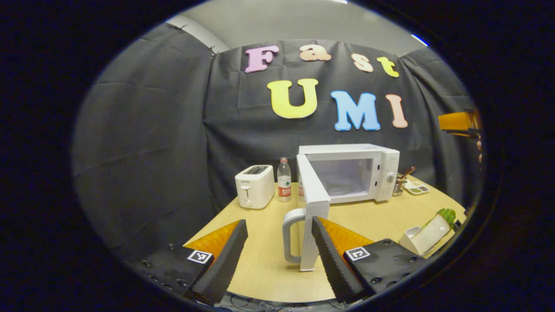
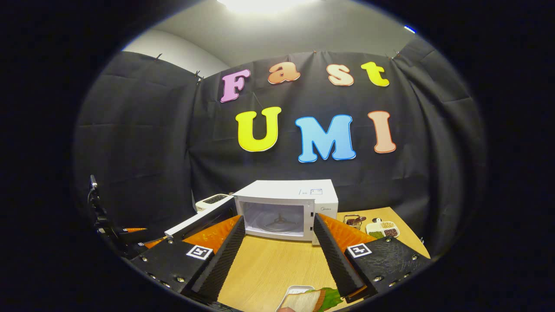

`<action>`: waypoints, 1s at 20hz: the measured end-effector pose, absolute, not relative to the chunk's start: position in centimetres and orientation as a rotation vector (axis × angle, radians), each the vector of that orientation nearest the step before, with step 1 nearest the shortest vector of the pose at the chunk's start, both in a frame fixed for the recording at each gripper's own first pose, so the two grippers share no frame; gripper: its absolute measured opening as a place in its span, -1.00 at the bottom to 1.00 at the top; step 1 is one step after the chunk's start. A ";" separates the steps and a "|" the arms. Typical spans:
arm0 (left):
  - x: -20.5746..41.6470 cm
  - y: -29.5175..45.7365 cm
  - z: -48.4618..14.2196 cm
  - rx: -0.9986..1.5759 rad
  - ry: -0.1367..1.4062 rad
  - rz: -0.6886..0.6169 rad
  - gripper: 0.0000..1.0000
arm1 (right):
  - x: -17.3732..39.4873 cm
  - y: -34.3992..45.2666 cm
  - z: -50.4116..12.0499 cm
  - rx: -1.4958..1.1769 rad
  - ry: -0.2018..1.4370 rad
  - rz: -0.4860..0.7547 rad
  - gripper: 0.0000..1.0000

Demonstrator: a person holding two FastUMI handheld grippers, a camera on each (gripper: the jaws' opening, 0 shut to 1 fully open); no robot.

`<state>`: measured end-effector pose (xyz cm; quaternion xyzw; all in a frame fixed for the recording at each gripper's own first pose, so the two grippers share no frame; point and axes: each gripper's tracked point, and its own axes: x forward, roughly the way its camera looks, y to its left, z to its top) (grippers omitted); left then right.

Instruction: Open the microwave oven with the left hand, put the food in, and close the microwave oven.

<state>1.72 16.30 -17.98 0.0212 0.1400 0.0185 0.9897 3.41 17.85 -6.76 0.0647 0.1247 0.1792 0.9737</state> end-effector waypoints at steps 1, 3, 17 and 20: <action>1.5 15.7 -16.4 0.043 0.250 0.050 0.89 | 3.6 17.1 -7.4 0.143 0.277 0.372 0.94; 1.2 13.8 -13.4 0.030 0.199 0.052 0.91 | 3.8 16.0 -8.9 0.163 0.336 0.393 0.94; 1.0 3.5 -3.4 0.036 0.014 0.046 0.90 | 1.5 10.5 -21.5 0.298 0.776 0.478 0.97; 0.8 3.1 -3.4 0.021 0.020 0.064 0.90 | 0.2 9.8 -24.2 0.340 0.883 0.479 0.97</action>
